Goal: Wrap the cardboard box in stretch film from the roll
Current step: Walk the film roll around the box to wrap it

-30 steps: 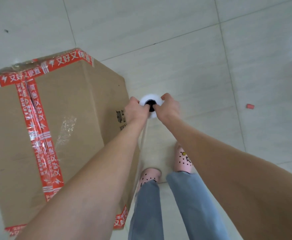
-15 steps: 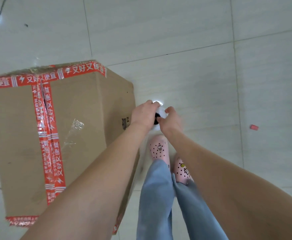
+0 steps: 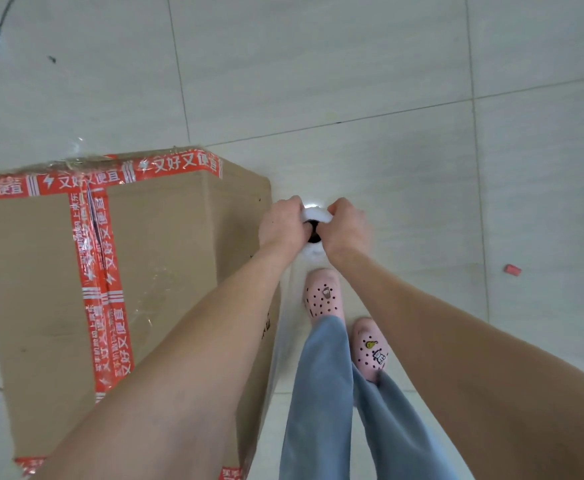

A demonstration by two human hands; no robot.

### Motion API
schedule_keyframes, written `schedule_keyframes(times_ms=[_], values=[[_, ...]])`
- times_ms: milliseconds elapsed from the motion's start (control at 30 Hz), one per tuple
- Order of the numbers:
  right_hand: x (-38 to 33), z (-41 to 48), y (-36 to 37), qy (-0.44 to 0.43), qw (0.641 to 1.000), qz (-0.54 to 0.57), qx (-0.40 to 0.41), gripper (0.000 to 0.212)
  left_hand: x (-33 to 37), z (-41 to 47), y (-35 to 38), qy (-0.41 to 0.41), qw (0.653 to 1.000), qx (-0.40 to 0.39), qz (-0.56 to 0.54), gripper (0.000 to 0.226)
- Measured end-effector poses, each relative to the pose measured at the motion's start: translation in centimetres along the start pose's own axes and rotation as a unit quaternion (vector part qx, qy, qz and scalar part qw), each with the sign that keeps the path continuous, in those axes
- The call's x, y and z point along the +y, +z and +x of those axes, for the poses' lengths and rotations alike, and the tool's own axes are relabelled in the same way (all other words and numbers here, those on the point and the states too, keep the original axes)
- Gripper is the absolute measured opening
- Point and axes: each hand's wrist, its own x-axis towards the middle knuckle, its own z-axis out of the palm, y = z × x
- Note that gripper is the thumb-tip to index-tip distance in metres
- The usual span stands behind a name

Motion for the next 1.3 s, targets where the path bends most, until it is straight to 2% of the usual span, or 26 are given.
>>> schedule_keyframes(times_ms=[167, 300, 433, 567, 633, 733, 867, 967, 1033, 1167, 1233, 1300], values=[[-2.6, 1.3, 0.4, -0.02, 0.998, 0.052, -0.007, 0.034, -1.3, 1.0, -1.4, -0.138, 0.982, 0.009, -0.126, 0.016], [-2.9, 1.5, 1.5, 0.028, 0.992, 0.111, -0.051, 0.045, -2.3, 1.3, -2.2, -0.152, 0.977, -0.019, -0.148, 0.017], [-3.4, 1.6, 2.8, 0.073, 0.98, 0.171, -0.069, 0.045, -2.8, 2.0, -2.7, -0.09, 0.993, -0.031, -0.076, 0.019], [-3.8, 1.9, 3.5, 0.085, 0.973, 0.208, -0.042, 0.031, -2.5, 3.7, -3.4, 0.066, 0.996, -0.041, 0.037, 0.042], [-3.7, 2.1, 3.5, 0.079, 0.975, 0.205, -0.013, 0.023, -1.8, 4.5, -3.7, 0.1, 0.991, -0.05, 0.074, 0.034], [-4.2, 2.5, 2.7, 0.065, 0.983, 0.17, 0.017, 0.021, -0.8, 5.7, -4.3, 0.103, 0.988, -0.031, 0.11, 0.02], [-5.9, 3.5, 0.9, 0.032, 0.995, 0.091, 0.021, 0.039, -1.2, 6.6, -4.7, 0.056, 0.998, 0.002, 0.042, 0.02], [-7.5, 4.4, 0.1, 0.008, 0.998, 0.049, 0.024, 0.036, -1.6, 7.2, -4.9, -0.021, 0.998, 0.017, -0.058, 0.012], [-8.7, 5.1, -0.2, -0.011, 0.999, 0.034, 0.037, 0.032, -1.9, 7.6, -5.1, -0.079, 0.988, 0.029, -0.133, 0.009], [-10.3, 6.4, -0.3, -0.019, 0.998, 0.061, 0.018, 0.036, -1.8, 8.4, -5.8, -0.164, 0.962, 0.006, -0.22, 0.02], [-10.5, 6.7, -0.5, 0.003, 0.996, 0.09, -0.005, 0.036, -1.4, 8.7, -6.5, -0.165, 0.962, -0.03, -0.213, 0.025], [-10.6, 7.0, -0.8, 0.015, 0.995, 0.101, -0.011, 0.031, -1.0, 9.1, -7.1, -0.124, 0.974, -0.05, -0.183, 0.029]])
